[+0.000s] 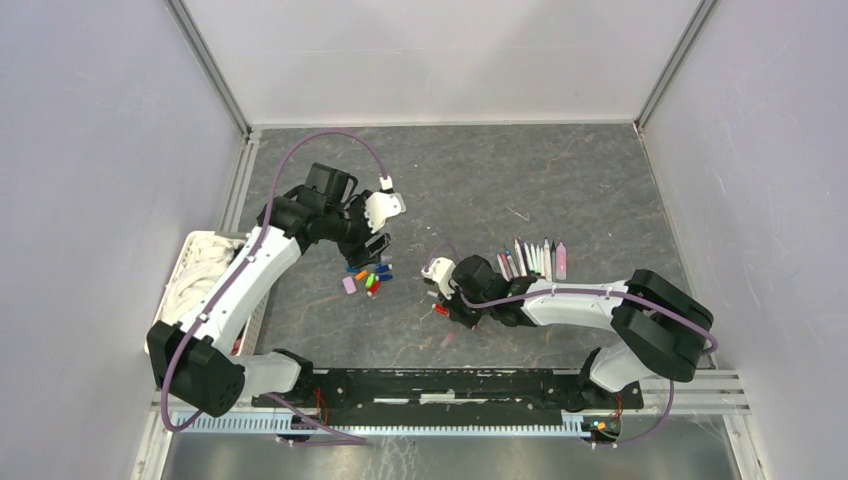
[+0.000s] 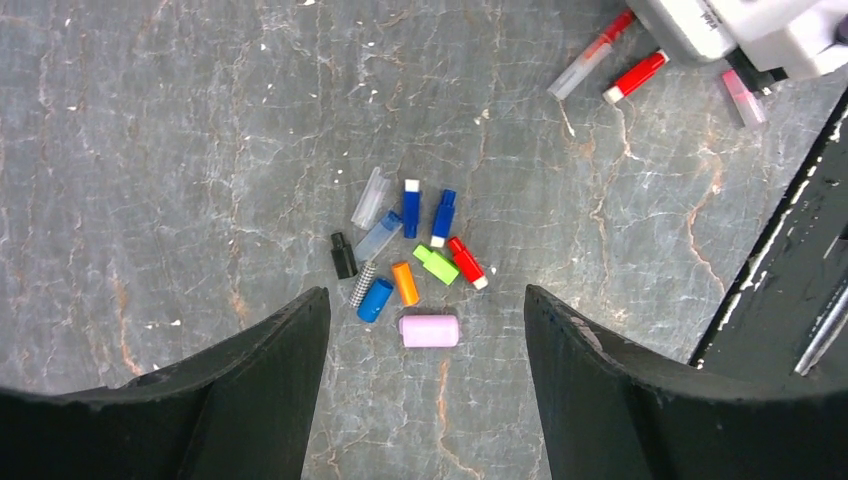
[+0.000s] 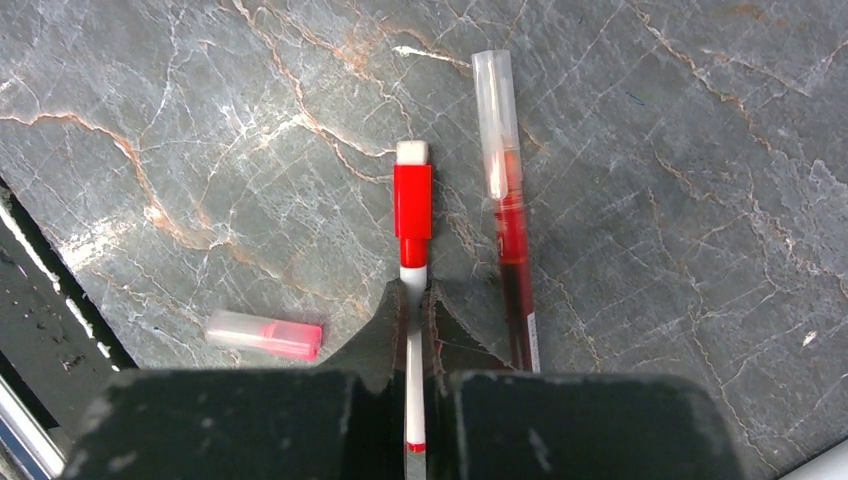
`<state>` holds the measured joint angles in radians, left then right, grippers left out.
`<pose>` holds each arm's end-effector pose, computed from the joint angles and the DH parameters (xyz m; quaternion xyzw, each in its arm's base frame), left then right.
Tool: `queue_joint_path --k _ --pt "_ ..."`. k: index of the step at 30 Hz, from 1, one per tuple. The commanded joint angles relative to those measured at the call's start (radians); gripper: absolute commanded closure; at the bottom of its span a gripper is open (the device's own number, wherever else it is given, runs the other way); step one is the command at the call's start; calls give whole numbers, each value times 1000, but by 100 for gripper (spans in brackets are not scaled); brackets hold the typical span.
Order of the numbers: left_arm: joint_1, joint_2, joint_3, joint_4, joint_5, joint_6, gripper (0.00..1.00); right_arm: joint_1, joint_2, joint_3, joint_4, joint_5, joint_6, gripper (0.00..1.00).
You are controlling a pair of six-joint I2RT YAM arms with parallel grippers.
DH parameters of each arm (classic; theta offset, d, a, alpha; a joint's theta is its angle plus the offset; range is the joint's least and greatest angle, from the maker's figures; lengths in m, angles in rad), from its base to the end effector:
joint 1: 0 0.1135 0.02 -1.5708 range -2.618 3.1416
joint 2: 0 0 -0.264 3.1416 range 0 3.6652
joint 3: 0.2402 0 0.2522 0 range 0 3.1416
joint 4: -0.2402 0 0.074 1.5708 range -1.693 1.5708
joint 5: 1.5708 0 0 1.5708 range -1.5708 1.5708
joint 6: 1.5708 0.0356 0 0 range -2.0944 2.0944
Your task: Open the pen caps
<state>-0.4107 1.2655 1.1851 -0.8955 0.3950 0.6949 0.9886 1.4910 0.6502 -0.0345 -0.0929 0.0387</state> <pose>0.2233 -0.1122 0.3169 0.5412 0.7677 -0.1450 0.3111 0.1496 0.2333 0.1501 -0.4435 0.8279 0.2053 0.2750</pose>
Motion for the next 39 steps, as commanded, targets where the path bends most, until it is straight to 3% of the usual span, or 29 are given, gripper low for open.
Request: queue_joint_path --k 1,7,13,18,27,33,39 --pt "5 -2 -22 -25 83 33 23 8 -2 13 -8 15 -4 100" --pt "4 -25 -91 -64 244 141 23 -11 -47 155 -72 -37 -20 100" --pt "4 -49 -173 -76 444 225 24 -94 -13 269 -58 -401 67 100" --pt "2 -35 -195 -84 513 263 26 -115 31 314 -30 -574 122 100" --pt "2 -48 -202 -95 552 323 32 -130 82 345 60 -742 198 100" --pt "-5 -2 -182 -223 568 447 43 -157 85 329 158 -803 273 100" --pt "-7 -7 -181 -241 539 468 57 -173 89 323 153 -814 280 100"
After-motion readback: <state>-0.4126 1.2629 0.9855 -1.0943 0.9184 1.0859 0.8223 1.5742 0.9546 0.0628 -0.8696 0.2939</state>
